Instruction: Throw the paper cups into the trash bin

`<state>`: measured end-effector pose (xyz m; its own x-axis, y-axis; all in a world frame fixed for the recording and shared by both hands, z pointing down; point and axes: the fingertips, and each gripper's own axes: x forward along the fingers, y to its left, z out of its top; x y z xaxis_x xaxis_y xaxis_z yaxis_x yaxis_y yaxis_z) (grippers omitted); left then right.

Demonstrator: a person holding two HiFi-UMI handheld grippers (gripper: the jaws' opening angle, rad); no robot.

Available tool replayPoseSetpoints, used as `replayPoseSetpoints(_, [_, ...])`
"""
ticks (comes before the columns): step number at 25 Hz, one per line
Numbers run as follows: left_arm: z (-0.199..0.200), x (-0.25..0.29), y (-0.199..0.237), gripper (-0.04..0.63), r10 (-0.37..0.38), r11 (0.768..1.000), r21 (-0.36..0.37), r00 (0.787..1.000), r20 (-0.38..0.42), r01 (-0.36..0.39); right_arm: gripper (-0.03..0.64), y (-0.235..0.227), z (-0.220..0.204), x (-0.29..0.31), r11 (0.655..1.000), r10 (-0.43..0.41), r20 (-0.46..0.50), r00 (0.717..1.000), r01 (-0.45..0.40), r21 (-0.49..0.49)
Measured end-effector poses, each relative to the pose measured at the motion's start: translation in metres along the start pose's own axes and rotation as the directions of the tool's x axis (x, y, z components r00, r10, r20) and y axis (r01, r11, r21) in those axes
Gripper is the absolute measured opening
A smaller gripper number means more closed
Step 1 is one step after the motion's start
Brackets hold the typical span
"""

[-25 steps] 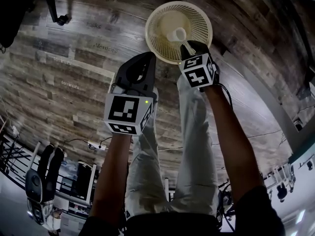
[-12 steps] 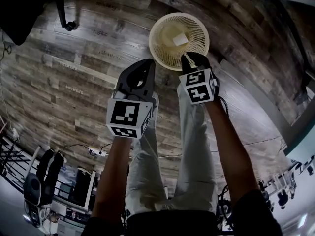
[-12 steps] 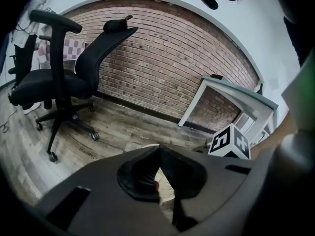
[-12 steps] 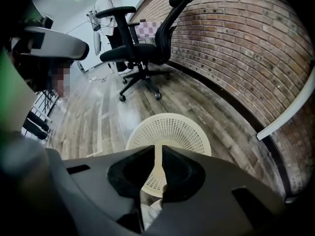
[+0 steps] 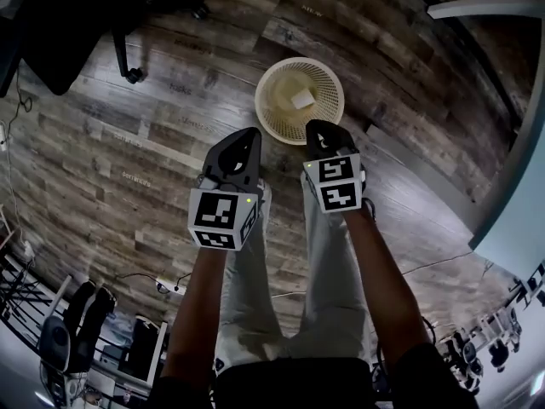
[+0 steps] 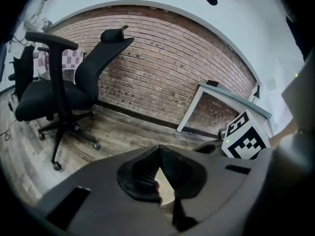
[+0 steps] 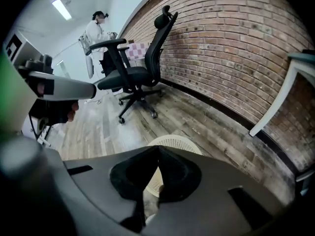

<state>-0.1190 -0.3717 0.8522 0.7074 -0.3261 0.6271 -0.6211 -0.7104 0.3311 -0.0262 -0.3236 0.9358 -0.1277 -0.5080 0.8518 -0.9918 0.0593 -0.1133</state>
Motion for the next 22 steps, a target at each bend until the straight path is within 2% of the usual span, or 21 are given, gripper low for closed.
replayPoseSetpoints(8, [0.045, -0.044, -0.030, 0.003, -0.021, 1.000, -0.020, 0.999, 0.040, 0.021, 0.006, 0.013, 0.061, -0.077, 0.995, 0.013, 0.123, 0.992, -0.026, 0.099])
replayPoseSetpoints(16, [0.104, -0.104, -0.054, 0.003, -0.025, 0.999, -0.024, 0.995, 0.100, 0.027, 0.005, 0.023, 0.123, -0.163, 0.994, 0.022, 0.228, 0.973, -0.045, 0.097])
replayPoseSetpoints(22, [0.147, -0.143, -0.065, 0.003, -0.033, 0.999, -0.019, 0.987, 0.154, 0.036, 0.005, 0.055, 0.166, -0.214, 0.993, 0.060, 0.295, 0.954, -0.086, 0.075])
